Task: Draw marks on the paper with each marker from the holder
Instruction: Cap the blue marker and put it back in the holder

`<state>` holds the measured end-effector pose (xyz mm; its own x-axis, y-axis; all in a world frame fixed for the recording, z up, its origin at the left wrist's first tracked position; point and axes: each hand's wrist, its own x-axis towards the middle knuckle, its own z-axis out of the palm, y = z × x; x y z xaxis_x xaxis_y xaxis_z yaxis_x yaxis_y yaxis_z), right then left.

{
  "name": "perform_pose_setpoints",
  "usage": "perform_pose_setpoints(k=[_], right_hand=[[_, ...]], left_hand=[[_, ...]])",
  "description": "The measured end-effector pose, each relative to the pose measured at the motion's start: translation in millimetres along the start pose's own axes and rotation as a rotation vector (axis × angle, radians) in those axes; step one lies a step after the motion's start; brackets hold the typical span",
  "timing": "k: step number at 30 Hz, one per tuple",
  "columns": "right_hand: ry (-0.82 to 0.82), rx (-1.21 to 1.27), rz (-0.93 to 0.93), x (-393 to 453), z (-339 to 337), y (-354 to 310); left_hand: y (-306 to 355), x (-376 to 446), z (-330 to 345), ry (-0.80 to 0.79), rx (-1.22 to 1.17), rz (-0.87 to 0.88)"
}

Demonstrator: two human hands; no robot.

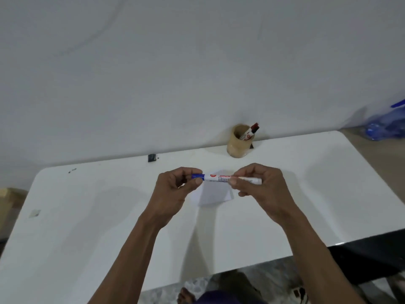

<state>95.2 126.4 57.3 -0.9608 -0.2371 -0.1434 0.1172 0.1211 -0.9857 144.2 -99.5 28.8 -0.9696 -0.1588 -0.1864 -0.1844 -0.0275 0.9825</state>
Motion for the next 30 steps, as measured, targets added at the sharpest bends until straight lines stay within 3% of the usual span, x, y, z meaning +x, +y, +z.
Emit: perform_pose_setpoints(k=[5, 12, 19, 24, 30], right_hand=[[-0.036, -0.333, -0.078, 34.1, -32.2, -3.4], [-0.108, -0.471, -0.084, 79.7, -57.9, 11.6], [0.230, -0.215, -0.267, 134.9, -84.4, 3.7], [0.407, -0.077, -0.345, 175.7, -80.9, -2.1], [0.453, -0.136, -0.326, 199.2, -73.5, 15.8]], left_hand=[[33.6, 49.2, 37.3, -0.036, 0.117, 0.094], [45.8, 104.4, 91.4, -0.036, 0.335, 0.155], [-0.8, 145.6, 124.9, 0.222, 0.440, 0.022], [-22.8, 168.8, 147.2, 0.258, 0.485, 0.015], [-28.6, 181.3, 161.3, 0.256, 0.451, 0.104]])
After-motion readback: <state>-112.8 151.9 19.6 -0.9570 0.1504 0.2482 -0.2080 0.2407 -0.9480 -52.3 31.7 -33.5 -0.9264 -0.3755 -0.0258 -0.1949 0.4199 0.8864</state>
